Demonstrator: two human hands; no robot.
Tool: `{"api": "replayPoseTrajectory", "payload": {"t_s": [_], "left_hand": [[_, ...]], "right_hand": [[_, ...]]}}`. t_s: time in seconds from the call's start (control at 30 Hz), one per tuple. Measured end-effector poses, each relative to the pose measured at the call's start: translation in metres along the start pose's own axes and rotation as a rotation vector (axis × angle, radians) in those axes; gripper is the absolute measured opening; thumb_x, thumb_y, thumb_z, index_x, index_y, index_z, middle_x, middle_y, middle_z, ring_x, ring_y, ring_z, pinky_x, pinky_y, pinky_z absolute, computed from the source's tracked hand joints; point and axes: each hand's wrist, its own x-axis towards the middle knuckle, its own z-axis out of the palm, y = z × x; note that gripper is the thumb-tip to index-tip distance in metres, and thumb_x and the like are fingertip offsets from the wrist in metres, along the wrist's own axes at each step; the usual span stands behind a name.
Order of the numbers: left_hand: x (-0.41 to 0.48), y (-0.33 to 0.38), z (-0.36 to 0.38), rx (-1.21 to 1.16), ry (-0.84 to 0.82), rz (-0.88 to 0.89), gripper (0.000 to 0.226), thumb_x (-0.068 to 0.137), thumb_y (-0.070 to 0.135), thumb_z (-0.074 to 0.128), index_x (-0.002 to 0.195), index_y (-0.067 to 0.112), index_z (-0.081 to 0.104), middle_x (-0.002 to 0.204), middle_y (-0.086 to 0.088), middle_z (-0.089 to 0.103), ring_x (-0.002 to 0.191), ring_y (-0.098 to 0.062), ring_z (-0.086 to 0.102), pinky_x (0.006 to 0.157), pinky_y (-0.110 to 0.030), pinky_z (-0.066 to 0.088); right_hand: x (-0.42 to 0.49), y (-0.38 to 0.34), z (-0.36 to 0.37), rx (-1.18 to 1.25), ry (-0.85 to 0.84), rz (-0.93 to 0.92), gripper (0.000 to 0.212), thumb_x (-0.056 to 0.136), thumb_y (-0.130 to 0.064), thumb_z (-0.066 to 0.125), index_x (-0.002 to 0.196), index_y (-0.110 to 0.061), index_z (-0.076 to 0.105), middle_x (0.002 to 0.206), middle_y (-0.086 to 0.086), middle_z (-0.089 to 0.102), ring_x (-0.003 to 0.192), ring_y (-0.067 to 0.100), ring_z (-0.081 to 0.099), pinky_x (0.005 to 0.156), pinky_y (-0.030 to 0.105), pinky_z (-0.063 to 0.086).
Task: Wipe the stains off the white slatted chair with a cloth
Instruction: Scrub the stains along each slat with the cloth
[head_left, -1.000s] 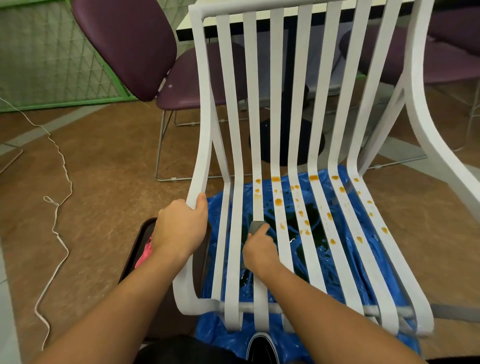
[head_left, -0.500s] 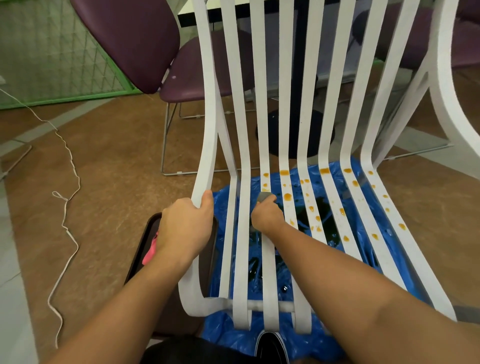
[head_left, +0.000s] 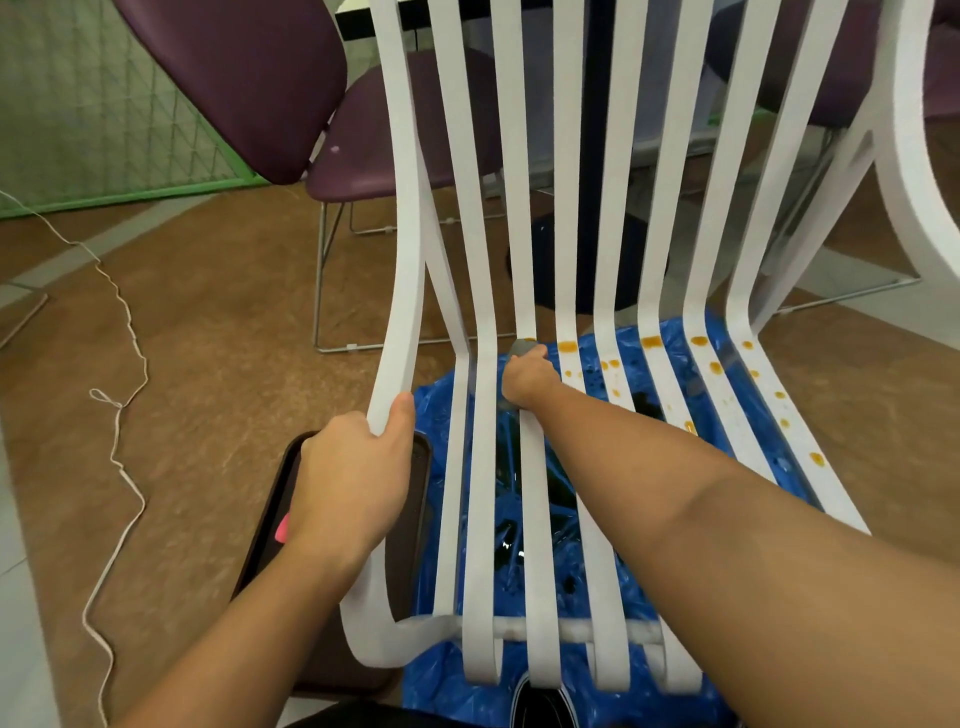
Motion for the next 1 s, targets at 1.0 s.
{"api": "replayPoseTrajectory", "payload": {"t_s": [1.0], "left_hand": [[0.001, 0.005, -0.001, -0.096, -0.021, -0.017, 0.050, 0.102, 0.052, 0.048, 0.066, 0.017, 0.052, 0.052, 0.002, 0.049, 0.033, 0.000, 0.047, 0.032, -0.012, 0.031]], "right_hand": [[0.016, -0.011, 0.000, -0.215, 0.007, -0.028, 0.060, 0.103, -0.024, 0.041, 0.154, -0.005, 0.014, 0.147, 0.023, 0.041, 0.131, 0.039, 0.046, 0.104, 0.048, 0.040]]}}
